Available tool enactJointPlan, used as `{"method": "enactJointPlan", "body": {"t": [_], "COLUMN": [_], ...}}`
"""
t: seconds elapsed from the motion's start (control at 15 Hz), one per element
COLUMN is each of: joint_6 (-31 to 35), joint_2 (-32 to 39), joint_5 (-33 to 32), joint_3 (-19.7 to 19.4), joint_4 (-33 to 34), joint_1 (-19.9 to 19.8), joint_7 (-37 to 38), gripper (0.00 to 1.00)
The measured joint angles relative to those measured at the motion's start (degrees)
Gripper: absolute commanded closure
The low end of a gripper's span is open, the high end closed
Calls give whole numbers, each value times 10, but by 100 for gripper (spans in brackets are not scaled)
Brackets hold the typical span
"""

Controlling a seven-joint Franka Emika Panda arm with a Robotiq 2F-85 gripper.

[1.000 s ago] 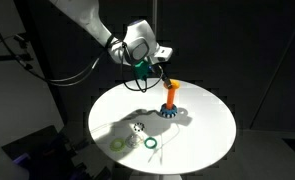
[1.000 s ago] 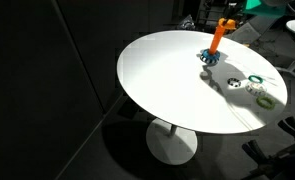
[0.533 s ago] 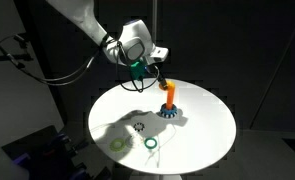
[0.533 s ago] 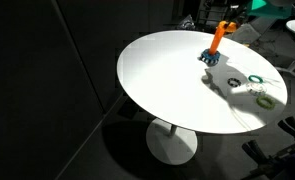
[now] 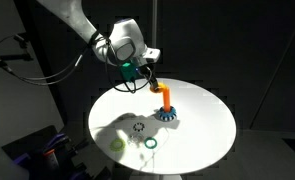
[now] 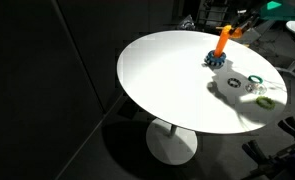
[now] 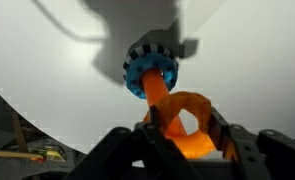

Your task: Remove the orange circular object from the wooden object

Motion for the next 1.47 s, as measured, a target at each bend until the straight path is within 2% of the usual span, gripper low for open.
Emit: {"method": "enactJointPlan", "body": {"t": [0.2,0.8,1.47], "joint_6": [-15,-46,-65], "joint_2": [-14,-54,-80], "joint_5": [-1,-1,0], "joint_3": [13,52,75], "joint_4": [-17,-60,-77], "joint_1": [-12,-49,-71], "joint_7": [-16,-66,-93], "gripper": [55,54,53]}}
